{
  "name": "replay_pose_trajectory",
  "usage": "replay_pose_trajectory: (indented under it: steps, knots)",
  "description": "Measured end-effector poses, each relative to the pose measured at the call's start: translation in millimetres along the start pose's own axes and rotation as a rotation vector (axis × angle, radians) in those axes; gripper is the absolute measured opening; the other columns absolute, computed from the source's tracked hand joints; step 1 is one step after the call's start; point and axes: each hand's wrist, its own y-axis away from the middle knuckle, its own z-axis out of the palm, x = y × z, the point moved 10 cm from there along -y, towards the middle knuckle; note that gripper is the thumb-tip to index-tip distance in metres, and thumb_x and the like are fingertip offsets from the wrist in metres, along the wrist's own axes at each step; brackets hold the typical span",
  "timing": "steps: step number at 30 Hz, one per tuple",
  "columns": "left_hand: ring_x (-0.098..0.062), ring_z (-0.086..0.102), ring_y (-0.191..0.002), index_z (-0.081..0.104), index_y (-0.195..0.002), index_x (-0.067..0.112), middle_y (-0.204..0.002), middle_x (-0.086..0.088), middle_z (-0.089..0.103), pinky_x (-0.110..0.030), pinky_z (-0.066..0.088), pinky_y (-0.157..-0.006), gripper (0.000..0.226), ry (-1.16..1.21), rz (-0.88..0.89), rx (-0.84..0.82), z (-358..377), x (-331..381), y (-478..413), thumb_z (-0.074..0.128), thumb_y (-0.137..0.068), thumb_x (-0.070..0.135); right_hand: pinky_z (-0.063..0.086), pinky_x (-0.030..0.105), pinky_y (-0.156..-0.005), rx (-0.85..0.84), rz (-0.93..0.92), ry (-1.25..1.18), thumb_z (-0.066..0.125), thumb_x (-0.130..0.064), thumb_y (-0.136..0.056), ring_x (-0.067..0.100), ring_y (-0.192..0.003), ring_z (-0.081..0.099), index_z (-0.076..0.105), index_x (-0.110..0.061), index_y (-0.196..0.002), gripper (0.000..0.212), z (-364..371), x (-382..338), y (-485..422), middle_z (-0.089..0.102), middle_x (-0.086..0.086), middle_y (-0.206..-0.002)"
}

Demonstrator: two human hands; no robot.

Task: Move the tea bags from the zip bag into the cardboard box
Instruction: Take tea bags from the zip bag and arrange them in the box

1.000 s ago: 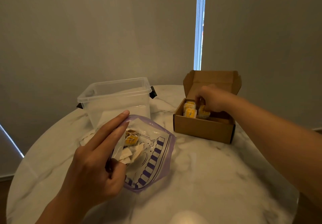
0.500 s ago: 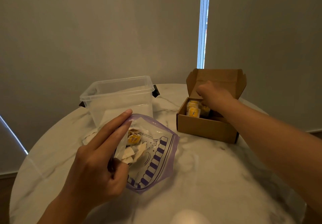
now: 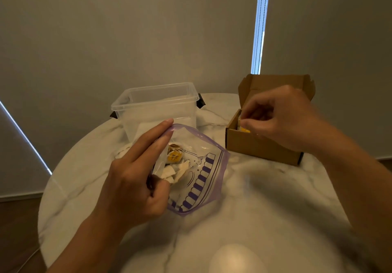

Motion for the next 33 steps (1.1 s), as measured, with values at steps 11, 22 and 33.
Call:
replay_pose_trajectory:
  steps: [11, 22, 33]
  knots:
    - [-0.006, 0.056, -0.12, 0.05, -0.139, 0.001, -0.151, -0.005, 0.045, -0.037, 0.058, -0.077, 0.068, 0.02, 0.005, -0.036, 7, 9, -10, 0.046, -0.072, 0.009, 0.055, 0.032, -0.086, -0.458, -0.169, 0.171, 0.066, -0.017, -0.091, 0.017, -0.101, 0.063, 0.065, -0.023, -0.121, 0.031, 127, -79, 30, 0.066, 0.001, -0.115]
    - [-0.004, 0.05, -0.13, 0.051, -0.138, -0.001, -0.15, -0.007, 0.046, -0.02, 0.053, -0.089, 0.067, 0.033, -0.002, -0.055, 10, 6, -5, 0.046, -0.071, 0.007, 0.044, 0.028, -0.064, -0.547, -0.286, 0.423, 0.069, -0.004, -0.085, 0.016, -0.069, 0.045, 0.053, -0.017, -0.084, 0.021, 165, -77, 24, 0.036, -0.001, -0.074]
    - [-0.003, 0.052, -0.124, 0.05, -0.138, -0.001, -0.15, -0.007, 0.046, -0.03, 0.058, -0.079, 0.065, 0.015, 0.006, -0.022, 7, 6, -3, 0.047, -0.074, 0.01, 0.055, 0.032, -0.08, -0.364, -0.19, 0.12, 0.063, -0.017, -0.092, 0.014, -0.089, 0.063, 0.07, -0.02, -0.105, 0.014, 121, -72, 36, 0.069, 0.0, -0.098]
